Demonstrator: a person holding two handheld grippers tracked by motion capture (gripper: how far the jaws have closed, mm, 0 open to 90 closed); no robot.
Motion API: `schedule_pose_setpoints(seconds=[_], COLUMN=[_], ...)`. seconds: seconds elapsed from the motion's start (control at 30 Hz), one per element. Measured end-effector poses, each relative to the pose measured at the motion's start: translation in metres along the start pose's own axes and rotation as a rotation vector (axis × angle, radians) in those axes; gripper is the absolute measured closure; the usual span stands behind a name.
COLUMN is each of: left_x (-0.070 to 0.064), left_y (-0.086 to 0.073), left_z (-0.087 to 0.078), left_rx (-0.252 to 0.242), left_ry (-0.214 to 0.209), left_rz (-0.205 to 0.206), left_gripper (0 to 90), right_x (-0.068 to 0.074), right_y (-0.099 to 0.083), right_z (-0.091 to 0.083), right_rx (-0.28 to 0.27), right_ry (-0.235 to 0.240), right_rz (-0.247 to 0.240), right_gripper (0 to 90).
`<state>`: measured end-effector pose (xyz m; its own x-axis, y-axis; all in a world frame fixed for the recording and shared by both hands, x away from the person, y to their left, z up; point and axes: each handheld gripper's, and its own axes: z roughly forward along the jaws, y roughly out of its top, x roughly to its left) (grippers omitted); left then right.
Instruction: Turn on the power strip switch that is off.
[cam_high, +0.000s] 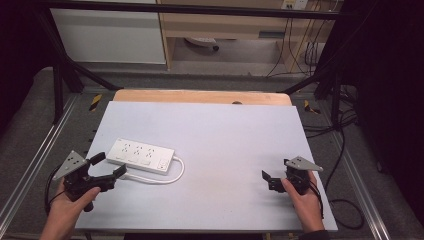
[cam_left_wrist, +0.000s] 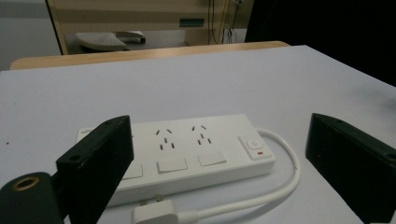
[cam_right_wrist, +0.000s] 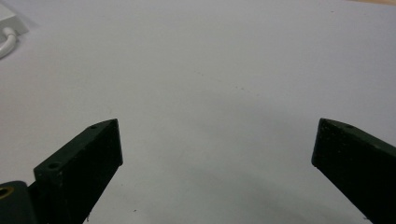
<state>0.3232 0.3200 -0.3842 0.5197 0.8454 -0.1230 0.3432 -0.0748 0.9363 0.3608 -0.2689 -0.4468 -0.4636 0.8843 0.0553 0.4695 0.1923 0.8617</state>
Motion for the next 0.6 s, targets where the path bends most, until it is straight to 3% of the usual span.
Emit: schedule_pose_setpoints(seconds=[0.6], left_x=[-0.003], left_y=[0.003], left_z=[0.013], left_rx=[0.014], left_ry=[-0.014], left_rz=[0.002], left_gripper=[8.7], right_x=[0.000], right_y=[0.000], right_z=[0.000], right_rx=[0.002], right_ry=[0.001], right_rz=[0.003], right_gripper=[2.3])
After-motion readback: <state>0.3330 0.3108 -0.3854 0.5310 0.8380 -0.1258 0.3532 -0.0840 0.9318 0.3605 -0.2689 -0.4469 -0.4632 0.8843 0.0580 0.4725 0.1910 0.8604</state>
